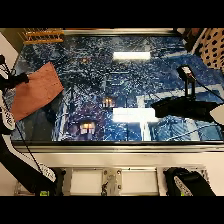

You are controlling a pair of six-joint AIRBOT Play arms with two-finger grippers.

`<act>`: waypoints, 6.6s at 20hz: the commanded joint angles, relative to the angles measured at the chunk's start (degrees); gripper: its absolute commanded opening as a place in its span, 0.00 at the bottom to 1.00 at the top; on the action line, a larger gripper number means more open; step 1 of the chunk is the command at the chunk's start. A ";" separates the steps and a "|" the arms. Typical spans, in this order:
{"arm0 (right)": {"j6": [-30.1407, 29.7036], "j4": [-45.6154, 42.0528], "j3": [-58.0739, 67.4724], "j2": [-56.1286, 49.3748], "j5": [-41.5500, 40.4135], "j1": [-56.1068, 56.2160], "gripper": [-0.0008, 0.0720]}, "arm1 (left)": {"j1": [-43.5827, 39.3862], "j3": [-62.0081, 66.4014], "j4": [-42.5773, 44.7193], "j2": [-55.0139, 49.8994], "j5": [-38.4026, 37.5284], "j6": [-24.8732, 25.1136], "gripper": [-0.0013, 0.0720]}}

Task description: Fold the clothes and pants, and hang the long-sleeved shirts on hangers.

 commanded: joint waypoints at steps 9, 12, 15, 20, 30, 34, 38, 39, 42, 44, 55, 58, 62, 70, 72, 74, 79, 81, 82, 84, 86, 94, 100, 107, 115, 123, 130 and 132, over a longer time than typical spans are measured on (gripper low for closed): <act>0.02 0.02 0.04 0.04 0.02 0.04 0.03 | -1.07 4.26 -0.61 -6.14 -7.06 -2.05 0.03; 0.00 0.02 0.04 0.04 0.02 0.07 0.03 | -5.38 5.07 -1.68 -2.54 -10.62 0.07 0.03; 0.02 0.02 0.04 0.04 0.02 0.04 0.03 | -12.02 -0.90 -10.99 5.51 -8.11 4.17 0.03; -7.34 -4.35 0.04 0.04 -0.61 0.04 0.03 | -29.33 -13.99 -14.12 18.21 -9.01 6.01 0.03; -8.35 -0.26 0.04 -0.22 -1.22 0.04 0.03 | -61.29 -26.86 -13.94 26.08 -0.50 -1.01 0.03; -8.37 -1.25 0.07 -0.20 -2.16 0.04 0.03 | -62.75 -26.84 -13.88 23.47 2.27 -7.41 0.37; -7.04 -3.87 0.04 -0.20 -1.90 0.04 0.03 | -54.21 -27.02 -13.90 27.85 -6.58 -13.60 0.93; -7.02 -3.82 0.04 -0.20 -1.90 0.04 0.03 | -51.04 -28.28 -13.94 30.16 -8.20 -13.77 0.93; -5.49 -3.58 0.04 -0.22 -1.92 0.04 0.03 | -42.45 -38.99 -14.16 37.48 -10.40 -16.70 0.93; -5.49 -3.58 0.04 -0.20 -1.90 0.04 0.03 | -37.86 -49.27 -15.76 42.07 -10.27 -19.12 0.93; -4.66 -1.44 0.04 -0.22 -1.92 0.04 0.03 | -29.90 -76.74 -39.56 48.02 5.16 -12.72 0.93; -4.63 -1.42 0.04 -0.20 -1.90 0.04 0.03 | -32.89 -74.99 -39.54 44.89 5.29 -12.52 0.93; -3.10 -1.49 0.04 -0.20 -1.38 0.04 0.03 | -37.51 -71.17 -39.41 40.59 5.07 -12.52 0.93; 9.22 -11.08 -1.03 -0.28 -0.42 -0.37 0.03 | -38.66 -69.81 -38.73 42.73 4.50 -10.88 0.03; 24.02 -17.40 -4.59 -1.14 -0.35 -1.99 0.03 | -38.66 -69.81 -38.01 43.71 4.28 -10.54 0.03; 32.11 -16.15 -9.77 -3.45 -0.61 -4.15 0.20 | -38.66 -69.81 -36.94 44.39 4.22 -10.49 0.03; 31.32 -5.40 -17.38 -15.17 -8.70 -4.37 0.95 | -38.66 -69.81 -34.36 44.76 3.52 -10.49 0.03; 27.23 0.74 -17.44 -19.67 -13.88 -3.34 0.95 | -38.66 -69.81 -34.29 44.76 3.19 -10.47 0.03; 24.94 4.44 -17.44 -21.49 -15.85 -2.51 0.94 | -38.66 -69.81 -34.21 44.76 3.19 -10.47 0.03; 20.83 9.99 -17.44 -24.74 -18.78 0.02 0.85 | -38.66 -69.83 -32.85 44.76 3.13 -10.47 0.03; 19.71 10.82 -17.44 -27.04 -21.38 2.49 0.72 | -38.66 -69.83 -32.92 44.76 2.86 -10.47 0.03; 19.71 10.73 -17.44 -29.14 -27.67 3.78 0.72 | -38.66 -69.83 -32.92 44.76 2.89 -10.47 0.03; 18.05 8.15 -17.29 -28.87 -27.43 3.78 0.02 | -38.64 -69.79 -32.92 44.78 2.95 -10.47 0.03; 11.43 -2.49 2.19 -12.98 -12.37 3.67 0.02 | -34.99 -51.65 -32.96 60.41 2.71 -8.59 0.03; 20.04 -3.23 22.03 7.72 0.70 3.67 0.02 | -34.86 -32.94 -33.09 83.10 -0.35 -8.70 0.03; 44.30 -3.06 21.99 15.47 18.75 3.67 0.02 | -34.86 -31.98 -32.94 90.20 -8.57 -17.79 0.03; 40.39 -3.23 21.53 -6.58 26.82 3.67 0.02 | -34.84 -32.02 -32.98 61.02 -22.43 -17.53 0.03; 34.71 -4.44 21.62 -16.76 23.41 3.65 0.02 | -34.86 -31.47 -33.33 49.46 -17.59 -16.55 0.03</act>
